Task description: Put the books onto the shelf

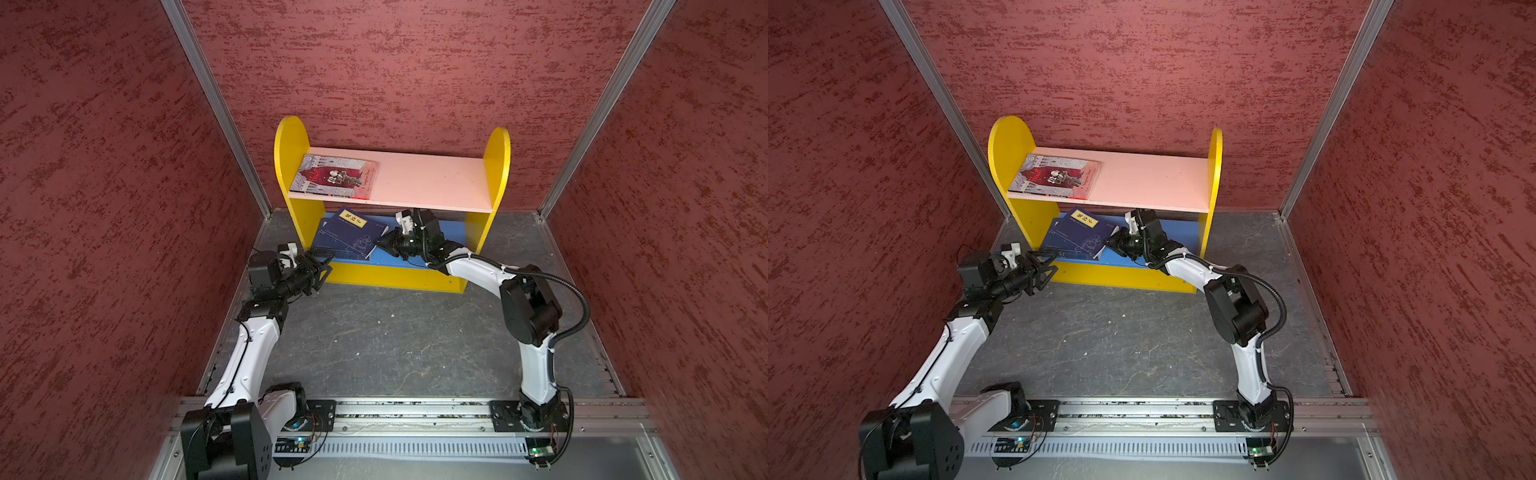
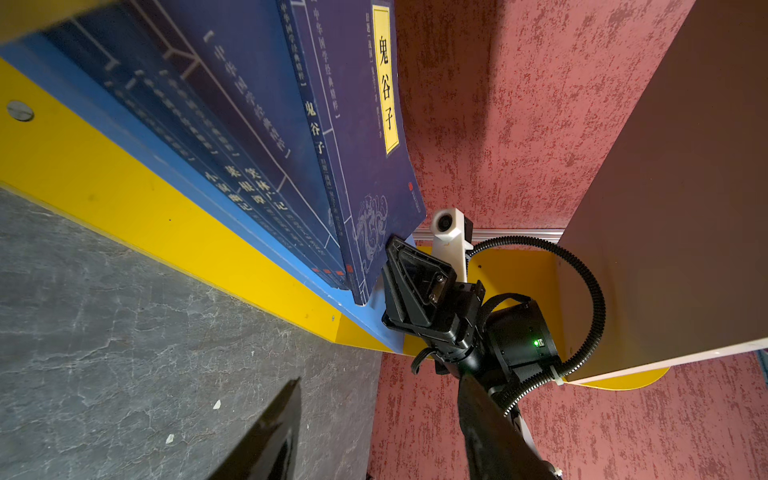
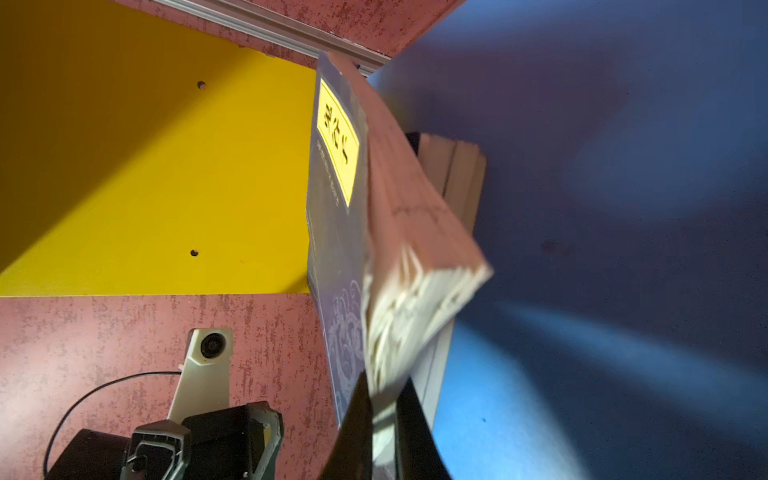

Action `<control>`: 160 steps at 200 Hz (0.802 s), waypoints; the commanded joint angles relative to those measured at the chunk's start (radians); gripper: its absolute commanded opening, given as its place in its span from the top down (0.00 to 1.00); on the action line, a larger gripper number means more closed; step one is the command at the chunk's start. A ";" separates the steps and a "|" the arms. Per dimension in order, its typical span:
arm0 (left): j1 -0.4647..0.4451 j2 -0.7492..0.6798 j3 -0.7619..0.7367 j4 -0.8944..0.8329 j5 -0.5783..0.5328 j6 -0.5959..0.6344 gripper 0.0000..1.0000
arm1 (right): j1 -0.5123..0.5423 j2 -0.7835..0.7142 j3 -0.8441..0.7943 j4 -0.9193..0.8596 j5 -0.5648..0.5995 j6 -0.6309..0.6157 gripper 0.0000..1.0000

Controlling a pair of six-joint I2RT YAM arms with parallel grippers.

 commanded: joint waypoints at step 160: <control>0.013 -0.002 0.007 0.004 0.021 0.001 0.39 | -0.042 0.044 0.180 -0.225 -0.169 -0.185 0.65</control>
